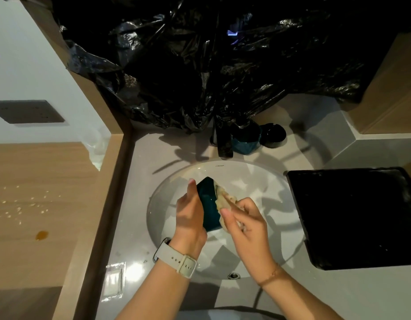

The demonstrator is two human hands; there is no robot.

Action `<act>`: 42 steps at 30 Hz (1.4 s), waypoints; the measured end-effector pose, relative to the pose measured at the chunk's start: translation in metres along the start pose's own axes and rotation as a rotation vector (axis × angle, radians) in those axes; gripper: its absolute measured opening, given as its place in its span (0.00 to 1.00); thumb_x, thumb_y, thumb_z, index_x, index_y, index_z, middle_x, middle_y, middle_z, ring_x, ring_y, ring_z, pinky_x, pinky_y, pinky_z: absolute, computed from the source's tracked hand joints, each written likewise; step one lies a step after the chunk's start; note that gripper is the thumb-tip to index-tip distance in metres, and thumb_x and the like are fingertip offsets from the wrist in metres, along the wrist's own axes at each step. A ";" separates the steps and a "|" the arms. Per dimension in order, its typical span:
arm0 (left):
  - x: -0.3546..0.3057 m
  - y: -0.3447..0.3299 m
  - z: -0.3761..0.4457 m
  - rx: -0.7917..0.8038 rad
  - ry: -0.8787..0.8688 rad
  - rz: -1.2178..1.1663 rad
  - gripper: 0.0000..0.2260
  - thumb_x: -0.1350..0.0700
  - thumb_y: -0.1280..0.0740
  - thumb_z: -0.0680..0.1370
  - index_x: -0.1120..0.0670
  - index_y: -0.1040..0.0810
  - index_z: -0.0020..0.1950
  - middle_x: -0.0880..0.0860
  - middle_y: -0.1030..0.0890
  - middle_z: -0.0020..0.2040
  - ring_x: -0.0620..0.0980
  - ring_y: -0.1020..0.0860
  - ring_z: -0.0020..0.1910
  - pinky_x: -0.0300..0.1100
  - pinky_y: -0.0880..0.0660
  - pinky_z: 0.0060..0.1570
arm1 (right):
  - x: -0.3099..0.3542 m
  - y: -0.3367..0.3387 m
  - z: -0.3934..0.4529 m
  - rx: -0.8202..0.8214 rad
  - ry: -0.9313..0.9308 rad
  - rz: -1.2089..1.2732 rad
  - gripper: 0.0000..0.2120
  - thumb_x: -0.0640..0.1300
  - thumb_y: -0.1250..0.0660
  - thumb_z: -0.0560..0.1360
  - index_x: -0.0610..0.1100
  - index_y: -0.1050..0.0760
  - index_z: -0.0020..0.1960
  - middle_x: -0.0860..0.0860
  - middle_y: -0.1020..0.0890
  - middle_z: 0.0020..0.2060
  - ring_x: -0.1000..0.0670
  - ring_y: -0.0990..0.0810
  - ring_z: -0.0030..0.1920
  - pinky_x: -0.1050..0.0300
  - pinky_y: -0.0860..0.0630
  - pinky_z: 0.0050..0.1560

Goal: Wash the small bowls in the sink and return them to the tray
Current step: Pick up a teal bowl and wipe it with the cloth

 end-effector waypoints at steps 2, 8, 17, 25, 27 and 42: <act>0.004 -0.001 0.004 -0.014 0.046 -0.039 0.21 0.42 0.41 0.81 0.59 0.20 0.53 0.60 0.17 0.45 0.59 0.18 0.42 0.54 0.19 0.46 | -0.003 0.002 -0.004 -0.030 0.036 -0.074 0.14 0.55 0.37 0.77 0.53 0.21 0.59 0.56 0.28 0.42 0.51 0.24 0.46 0.60 0.26 0.48; 0.019 -0.004 0.001 0.120 0.134 -0.120 0.22 0.43 0.43 0.83 0.58 0.21 0.44 0.55 0.18 0.31 0.53 0.18 0.29 0.40 0.24 0.25 | 0.007 -0.002 0.007 -0.024 0.263 -0.259 0.17 0.47 0.32 0.75 0.52 0.24 0.64 0.51 0.30 0.38 0.49 0.27 0.40 0.54 0.26 0.40; 0.018 0.006 0.015 0.031 0.273 -0.267 0.25 0.44 0.44 0.82 0.63 0.25 0.65 0.66 0.20 0.58 0.65 0.22 0.57 0.59 0.26 0.62 | -0.014 0.007 -0.017 0.134 0.231 -0.198 0.13 0.48 0.31 0.75 0.52 0.20 0.59 0.54 0.26 0.48 0.50 0.24 0.49 0.61 0.25 0.50; -0.003 0.007 0.007 0.178 0.283 -0.342 0.14 0.47 0.35 0.79 0.56 0.18 0.55 0.57 0.14 0.38 0.58 0.19 0.44 0.50 0.23 0.38 | 0.005 0.016 -0.031 -0.196 -0.081 0.186 0.12 0.49 0.33 0.76 0.58 0.22 0.59 0.60 0.21 0.50 0.59 0.22 0.53 0.71 0.27 0.51; -0.002 0.007 0.000 0.233 0.268 -0.324 0.17 0.43 0.35 0.78 0.57 0.18 0.49 0.59 0.14 0.37 0.60 0.18 0.41 0.53 0.24 0.36 | 0.011 0.018 -0.023 -0.230 -0.244 0.361 0.14 0.47 0.35 0.75 0.58 0.24 0.60 0.59 0.19 0.55 0.60 0.22 0.58 0.69 0.26 0.56; 0.005 0.028 0.004 0.339 0.149 -0.347 0.15 0.47 0.30 0.73 0.58 0.14 0.46 0.60 0.16 0.51 0.61 0.18 0.48 0.57 0.23 0.53 | 0.012 0.012 -0.006 0.304 -0.442 0.104 0.13 0.50 0.52 0.82 0.66 0.36 0.61 0.73 0.30 0.58 0.81 0.34 0.56 0.84 0.40 0.56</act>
Point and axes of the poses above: each hand's wrist, its own z-axis towards the middle knuckle, its own y-axis out of the back of the hand, x = y × z, the point moved 3 cm from there along z, towards the middle knuckle
